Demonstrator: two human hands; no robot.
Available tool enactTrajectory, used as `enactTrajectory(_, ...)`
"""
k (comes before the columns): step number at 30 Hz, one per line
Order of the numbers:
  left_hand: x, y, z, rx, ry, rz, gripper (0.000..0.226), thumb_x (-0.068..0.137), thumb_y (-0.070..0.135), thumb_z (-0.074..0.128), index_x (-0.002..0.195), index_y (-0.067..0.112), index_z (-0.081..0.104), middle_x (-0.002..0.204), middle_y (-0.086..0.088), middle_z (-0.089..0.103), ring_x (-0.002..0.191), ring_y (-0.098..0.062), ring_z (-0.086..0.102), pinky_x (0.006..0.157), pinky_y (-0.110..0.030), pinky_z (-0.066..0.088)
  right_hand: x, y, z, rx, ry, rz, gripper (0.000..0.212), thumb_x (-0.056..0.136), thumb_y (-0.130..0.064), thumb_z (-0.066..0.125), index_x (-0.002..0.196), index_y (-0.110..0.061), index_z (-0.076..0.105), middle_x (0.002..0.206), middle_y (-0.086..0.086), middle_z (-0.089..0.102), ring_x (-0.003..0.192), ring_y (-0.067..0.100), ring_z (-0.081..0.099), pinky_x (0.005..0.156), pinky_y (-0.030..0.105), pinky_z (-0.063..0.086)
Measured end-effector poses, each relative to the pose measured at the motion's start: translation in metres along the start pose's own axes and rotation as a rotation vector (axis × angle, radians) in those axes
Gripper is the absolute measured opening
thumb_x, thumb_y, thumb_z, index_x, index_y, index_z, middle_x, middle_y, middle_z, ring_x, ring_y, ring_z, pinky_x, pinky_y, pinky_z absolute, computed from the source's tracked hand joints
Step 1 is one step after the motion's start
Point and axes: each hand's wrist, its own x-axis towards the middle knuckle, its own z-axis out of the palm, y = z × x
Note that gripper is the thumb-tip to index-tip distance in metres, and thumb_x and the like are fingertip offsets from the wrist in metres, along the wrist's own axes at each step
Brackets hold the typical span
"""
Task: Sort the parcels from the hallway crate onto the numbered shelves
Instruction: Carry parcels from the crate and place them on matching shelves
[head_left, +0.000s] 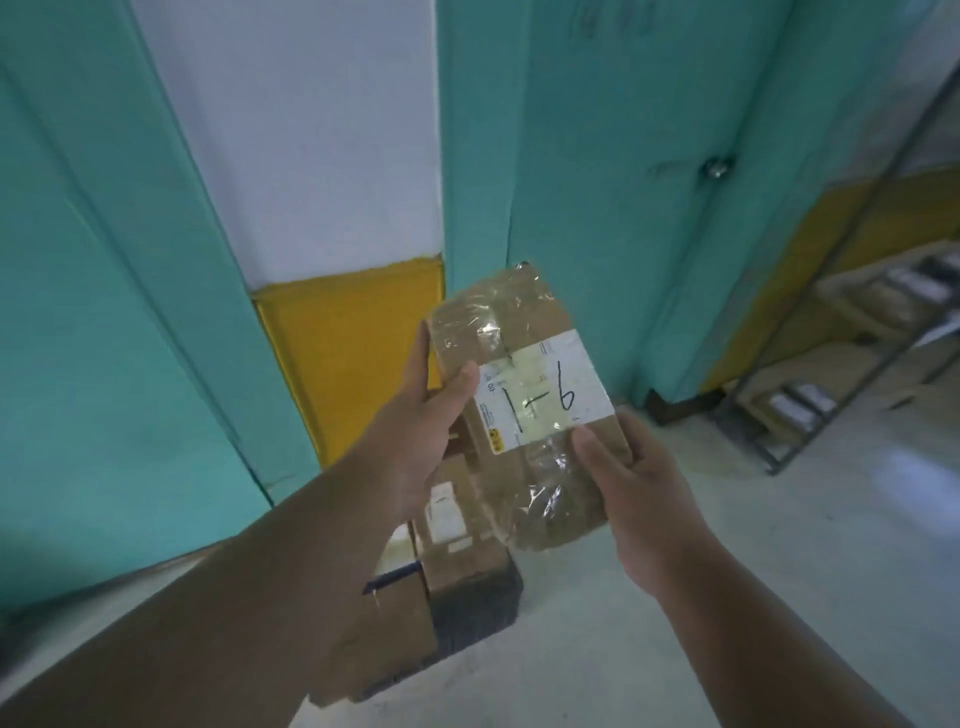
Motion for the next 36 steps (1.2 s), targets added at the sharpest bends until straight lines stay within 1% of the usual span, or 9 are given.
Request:
enactTrajectory(4, 0.037, 0.005, 0.100, 0.022, -0.172, 0.017, 0.072, 0.092, 0.038, 0.063, 0.144, 0.067, 0.021, 0.120, 0.008, 0.073, 0.115, -0.022, 0.067, 0.103, -0.054, 0.049, 0.027, -0.029, -0.083, 0.022, 0.159, -0.095, 0.016, 0.094, -0.024, 0.066, 0.109, -0.023, 0.065, 0.103, 0.004, 0.073, 0.096, 0.027, 0.072, 0.079, 0.051, 0.061)
enactTrajectory(8, 0.068, 0.002, 0.206, -0.003, -0.250, 0.076, 0.070, 0.095, 0.033, 0.062, 0.149, 0.056, 0.023, 0.107, 0.019, 0.075, 0.100, -0.011, 0.072, 0.097, -0.047, 0.053, 0.060, -0.060, -0.168, 0.030, 0.247, -0.176, 0.019, 0.093, -0.026, 0.068, 0.111, -0.028, 0.063, 0.103, 0.000, 0.074, 0.096, 0.023, 0.072, 0.076, 0.048, 0.061)
enactTrajectory(11, 0.080, -0.009, 0.275, -0.040, -0.337, 0.074, 0.064, 0.091, 0.032, 0.063, 0.147, 0.041, 0.035, 0.120, 0.016, 0.071, 0.107, -0.013, 0.071, 0.092, -0.047, 0.058, 0.082, -0.076, -0.223, 0.069, 0.307, -0.206, 0.023, 0.094, -0.026, 0.066, 0.116, -0.025, 0.060, 0.103, -0.002, 0.074, 0.094, 0.021, 0.073, 0.074, 0.042, 0.062)
enactTrajectory(15, 0.116, -0.010, 0.342, -0.146, -0.316, 0.003, 0.036, 0.101, 0.023, 0.054, 0.135, 0.036, 0.051, 0.123, 0.008, 0.071, 0.103, -0.013, 0.073, 0.078, -0.038, 0.060, 0.124, -0.096, -0.283, -0.012, 0.201, -0.153, 0.035, 0.091, -0.039, 0.066, 0.124, -0.033, 0.058, 0.115, -0.002, 0.072, 0.103, 0.022, 0.071, 0.084, 0.052, 0.059)
enactTrajectory(19, 0.172, -0.004, 0.388, -0.080, -0.387, 0.021, 0.030, 0.103, 0.020, 0.051, 0.129, 0.035, 0.057, 0.115, 0.012, 0.074, 0.105, -0.011, 0.071, 0.088, -0.038, 0.057, 0.181, -0.131, -0.340, -0.067, 0.151, -0.111, 0.034, 0.095, -0.043, 0.058, 0.127, -0.031, 0.057, 0.113, -0.002, 0.073, 0.105, 0.023, 0.070, 0.092, 0.054, 0.055)
enactTrajectory(24, 0.252, 0.001, 0.469, -0.008, -0.609, -0.003, 0.028, 0.096, 0.030, 0.057, 0.122, 0.043, 0.061, 0.118, 0.008, 0.072, 0.110, -0.016, 0.067, 0.101, -0.042, 0.048, 0.243, -0.190, -0.411, -0.072, 0.446, -0.197, 0.034, 0.096, -0.045, 0.059, 0.126, -0.031, 0.054, 0.103, 0.004, 0.072, 0.086, 0.022, 0.074, 0.071, 0.040, 0.061)
enactTrajectory(28, 0.290, 0.015, 0.558, 0.045, -0.828, 0.000, 0.052, 0.075, 0.050, 0.074, 0.125, 0.044, 0.060, 0.122, 0.006, 0.072, 0.113, -0.021, 0.069, 0.104, -0.051, 0.049, 0.255, -0.221, -0.484, -0.178, 0.608, -0.247, 0.033, 0.100, -0.040, 0.053, 0.132, -0.039, 0.046, 0.108, 0.002, 0.066, 0.087, 0.018, 0.070, 0.059, 0.028, 0.059)
enactTrajectory(33, 0.312, 0.022, 0.682, 0.231, -1.041, 0.158, 0.045, 0.078, 0.020, 0.083, 0.112, 0.040, 0.060, 0.100, 0.022, 0.075, 0.097, -0.003, 0.072, 0.077, -0.023, 0.058, 0.243, -0.249, -0.590, -0.211, 0.817, -0.283, 0.039, 0.099, -0.038, 0.054, 0.137, -0.036, 0.043, 0.107, 0.000, 0.067, 0.083, 0.013, 0.073, 0.059, 0.026, 0.058)
enactTrajectory(36, 0.318, 0.015, 0.759, 0.236, -1.081, 0.168, 0.053, 0.078, 0.010, 0.082, 0.122, 0.030, 0.059, 0.096, 0.019, 0.076, 0.091, -0.003, 0.073, 0.076, -0.024, 0.060, 0.234, -0.257, -0.656, -0.265, 0.911, -0.304, 0.043, 0.096, -0.036, 0.058, 0.136, -0.038, 0.041, 0.108, -0.004, 0.067, 0.080, 0.005, 0.072, 0.059, 0.025, 0.059)
